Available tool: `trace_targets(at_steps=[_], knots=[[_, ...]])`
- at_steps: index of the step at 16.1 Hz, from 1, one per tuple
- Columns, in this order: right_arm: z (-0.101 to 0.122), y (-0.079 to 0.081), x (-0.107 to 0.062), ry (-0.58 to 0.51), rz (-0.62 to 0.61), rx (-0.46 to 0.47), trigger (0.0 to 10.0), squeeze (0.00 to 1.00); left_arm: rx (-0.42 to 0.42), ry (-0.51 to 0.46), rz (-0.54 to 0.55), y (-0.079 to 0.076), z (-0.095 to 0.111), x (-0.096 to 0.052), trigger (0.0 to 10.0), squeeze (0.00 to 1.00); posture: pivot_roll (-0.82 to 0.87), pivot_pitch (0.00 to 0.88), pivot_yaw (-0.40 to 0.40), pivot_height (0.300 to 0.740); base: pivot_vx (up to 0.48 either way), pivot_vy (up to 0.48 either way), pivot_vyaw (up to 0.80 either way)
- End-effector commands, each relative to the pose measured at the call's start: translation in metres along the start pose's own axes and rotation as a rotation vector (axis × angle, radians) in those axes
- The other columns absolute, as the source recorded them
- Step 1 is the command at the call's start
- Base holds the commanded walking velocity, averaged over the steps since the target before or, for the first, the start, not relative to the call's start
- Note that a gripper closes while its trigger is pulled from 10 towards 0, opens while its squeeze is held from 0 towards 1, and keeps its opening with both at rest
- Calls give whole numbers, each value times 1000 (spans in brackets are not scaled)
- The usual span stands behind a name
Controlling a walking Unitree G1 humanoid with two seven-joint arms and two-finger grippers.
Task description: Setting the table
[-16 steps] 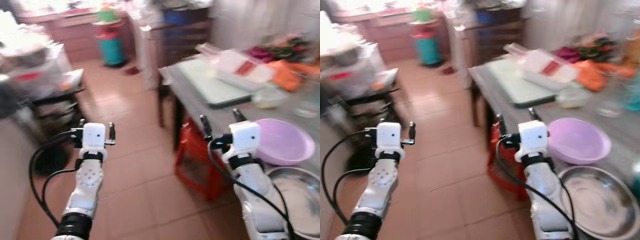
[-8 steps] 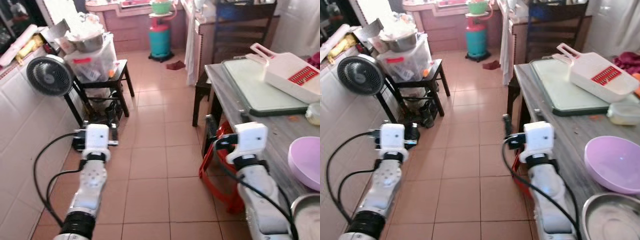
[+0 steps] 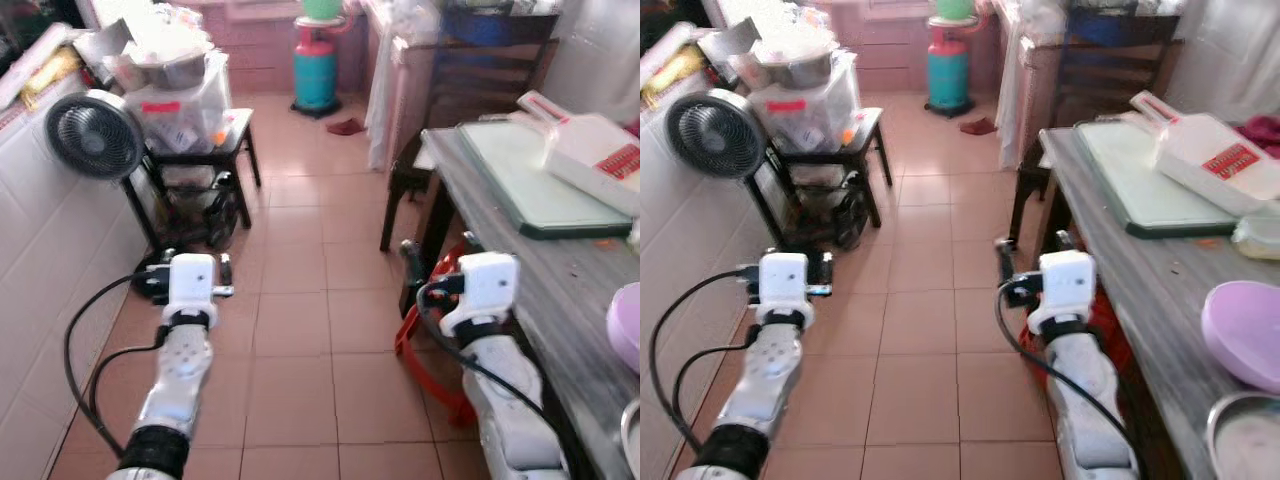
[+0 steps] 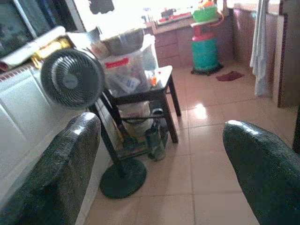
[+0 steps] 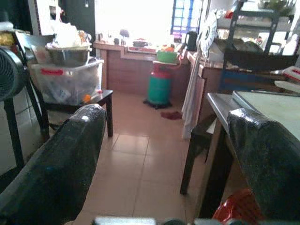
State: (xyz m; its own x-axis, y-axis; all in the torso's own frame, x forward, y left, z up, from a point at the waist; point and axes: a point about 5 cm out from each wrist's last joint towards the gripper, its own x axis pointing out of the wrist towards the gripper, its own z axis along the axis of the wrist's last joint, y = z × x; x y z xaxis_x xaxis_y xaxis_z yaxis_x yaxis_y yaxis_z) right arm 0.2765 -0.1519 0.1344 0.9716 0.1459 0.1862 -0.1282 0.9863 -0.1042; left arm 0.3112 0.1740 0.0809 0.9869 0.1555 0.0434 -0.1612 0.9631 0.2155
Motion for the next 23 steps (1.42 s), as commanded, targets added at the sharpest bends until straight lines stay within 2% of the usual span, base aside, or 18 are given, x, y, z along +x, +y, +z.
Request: trace_targets(at_steps=[1,15,23], knots=[[-3,-3,1,17,-11,3,10000,0,-4,0,4,-2,0,0,10000,0,71,0,36,740,0,368,0],[-6,-1,1,9,-18,-2,10000,0,19,-9,-14,-1,2,7,10000,0,65,0,61,740,0,457,93],[-7,-1,-1,13,-6,-11,10000,0,28,0,-9,0,-1,5,10000,0,66,0,58,740,0,480,0]])
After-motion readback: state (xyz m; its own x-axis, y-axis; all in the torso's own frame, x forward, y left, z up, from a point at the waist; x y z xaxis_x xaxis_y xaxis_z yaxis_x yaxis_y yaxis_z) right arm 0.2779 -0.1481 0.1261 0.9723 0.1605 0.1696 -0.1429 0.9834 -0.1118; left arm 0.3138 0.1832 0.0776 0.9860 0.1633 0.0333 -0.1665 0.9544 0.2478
